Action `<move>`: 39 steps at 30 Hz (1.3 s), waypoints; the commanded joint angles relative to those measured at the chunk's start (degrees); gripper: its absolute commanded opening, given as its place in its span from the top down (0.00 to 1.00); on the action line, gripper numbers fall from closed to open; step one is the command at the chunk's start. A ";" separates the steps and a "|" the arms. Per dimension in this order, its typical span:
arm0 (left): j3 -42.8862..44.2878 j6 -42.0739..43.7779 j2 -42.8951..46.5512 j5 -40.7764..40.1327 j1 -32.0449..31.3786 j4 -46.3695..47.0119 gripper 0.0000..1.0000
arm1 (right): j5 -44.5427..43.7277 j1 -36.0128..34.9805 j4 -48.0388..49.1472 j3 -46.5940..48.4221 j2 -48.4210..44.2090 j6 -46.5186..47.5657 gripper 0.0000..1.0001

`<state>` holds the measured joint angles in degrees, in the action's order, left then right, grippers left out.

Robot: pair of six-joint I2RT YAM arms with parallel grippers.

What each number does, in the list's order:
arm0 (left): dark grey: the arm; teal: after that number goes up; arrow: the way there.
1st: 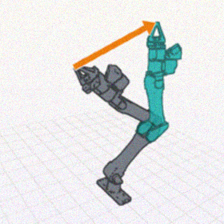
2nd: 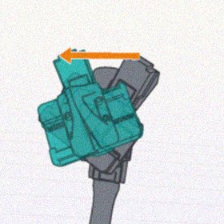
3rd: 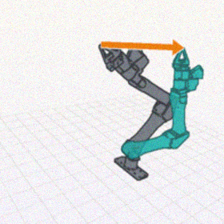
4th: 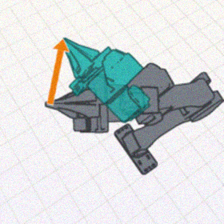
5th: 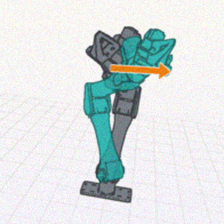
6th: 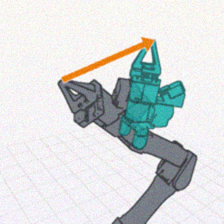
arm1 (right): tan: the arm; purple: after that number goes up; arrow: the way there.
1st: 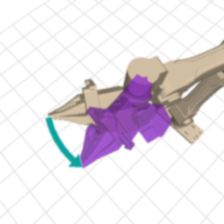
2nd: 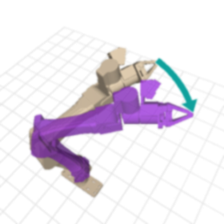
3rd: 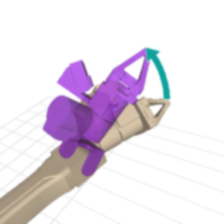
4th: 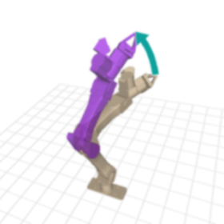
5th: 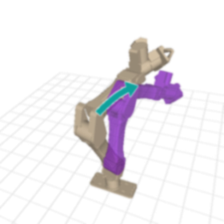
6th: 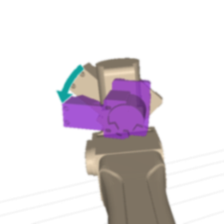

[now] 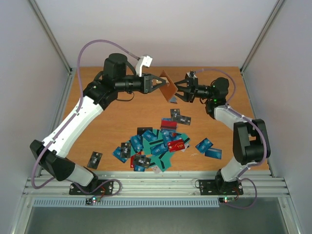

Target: Put the credit cards into the card holder

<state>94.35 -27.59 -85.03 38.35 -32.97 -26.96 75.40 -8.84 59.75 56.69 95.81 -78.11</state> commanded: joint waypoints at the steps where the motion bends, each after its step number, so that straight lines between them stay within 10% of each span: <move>1: 0.43 -1.03 2.18 1.05 0.28 4.05 1.00 | 0.89 -0.03 -19.30 -0.39 -9.32 16.89 0.45; 6: 1.50 -1.13 3.10 2.26 0.22 4.48 1.00 | -4.00 -0.49 -76.29 9.20 -15.63 55.60 0.18; 12: 2.59 -3.75 3.31 4.08 0.21 7.90 1.00 | -0.49 -0.83 -73.59 10.03 -18.17 49.07 0.07; 18: 2.77 -7.18 4.57 5.16 0.26 11.82 1.00 | -4.85 -0.83 -94.88 16.31 -19.71 61.79 0.02; 39: 0.36 -14.50 7.97 7.57 0.22 20.80 1.00 | -4.54 -6.64 -25.07 4.19 -21.27 2.62 0.17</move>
<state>94.83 -40.75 -78.96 44.84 -32.97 -11.84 72.69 -14.35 13.02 62.15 74.19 -57.91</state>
